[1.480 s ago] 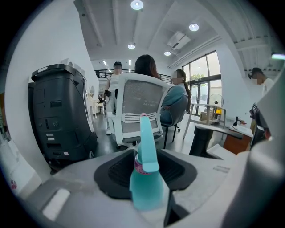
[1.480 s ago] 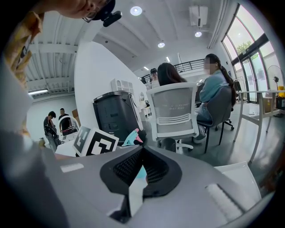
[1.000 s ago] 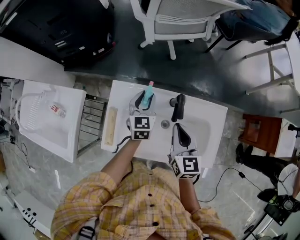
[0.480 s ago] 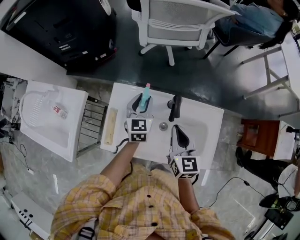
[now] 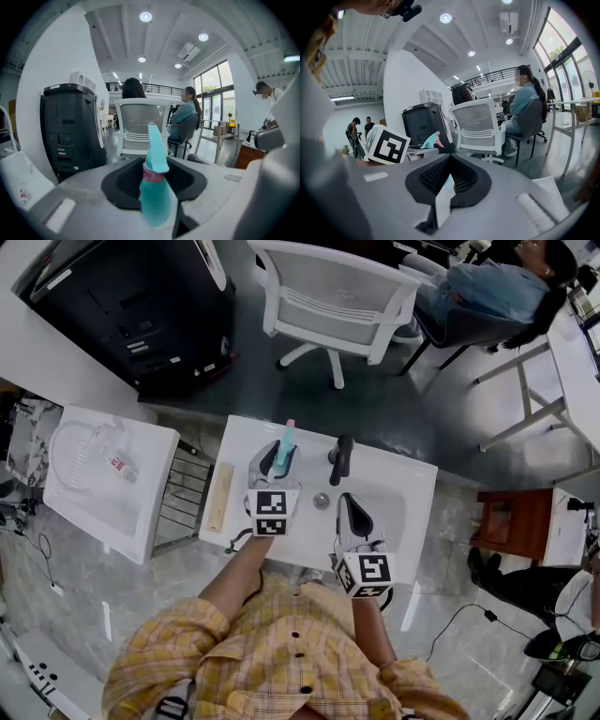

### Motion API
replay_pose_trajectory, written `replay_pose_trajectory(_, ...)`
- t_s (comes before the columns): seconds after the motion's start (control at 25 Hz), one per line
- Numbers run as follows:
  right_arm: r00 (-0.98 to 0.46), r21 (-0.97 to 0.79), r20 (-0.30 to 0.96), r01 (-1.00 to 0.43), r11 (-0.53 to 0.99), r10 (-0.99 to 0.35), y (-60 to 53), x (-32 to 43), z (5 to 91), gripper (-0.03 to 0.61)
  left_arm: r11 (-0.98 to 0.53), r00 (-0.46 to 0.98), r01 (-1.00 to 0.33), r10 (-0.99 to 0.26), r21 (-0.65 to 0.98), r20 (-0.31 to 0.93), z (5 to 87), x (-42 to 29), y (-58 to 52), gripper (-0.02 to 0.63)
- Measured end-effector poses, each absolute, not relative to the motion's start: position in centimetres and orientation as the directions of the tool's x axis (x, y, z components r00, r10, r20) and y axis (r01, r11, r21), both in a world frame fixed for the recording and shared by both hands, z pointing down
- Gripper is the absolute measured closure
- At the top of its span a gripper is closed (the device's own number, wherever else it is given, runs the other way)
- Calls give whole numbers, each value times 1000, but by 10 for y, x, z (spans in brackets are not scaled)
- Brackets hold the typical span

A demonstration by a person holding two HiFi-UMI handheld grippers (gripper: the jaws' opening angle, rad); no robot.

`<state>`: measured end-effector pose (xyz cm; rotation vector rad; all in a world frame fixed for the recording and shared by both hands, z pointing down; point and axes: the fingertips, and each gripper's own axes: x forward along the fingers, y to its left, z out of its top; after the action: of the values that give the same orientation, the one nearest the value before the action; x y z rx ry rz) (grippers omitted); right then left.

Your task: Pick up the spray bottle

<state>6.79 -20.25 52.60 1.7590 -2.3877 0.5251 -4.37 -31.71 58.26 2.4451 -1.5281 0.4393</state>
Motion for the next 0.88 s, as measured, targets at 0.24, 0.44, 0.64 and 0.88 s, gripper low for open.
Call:
replay_pose_trajectory(0.24,-322,-189,277,-942,277,-905,-188,68,517,577,-424,408,-905,-845,33,345,567,-49,-292,469)
replay_pose_trajectory(0.44,-328,-176,259,-941,290,-909,-182,65,504,577,-418,405,-908,-855,31,323,548,-55,-278,468)
replay_pose_trajectory(0.64,-335,-160,237,-939,303,-912,-178,72,492,577,-411,407,-910,-865,51,293,526,-50,-265,469)
replay_pose_trajectory(0.88,-344,-146,213,-937,319,-914,-173,71,479,578,-418,417,-907,-871,53,259,503,-52,-249,468)
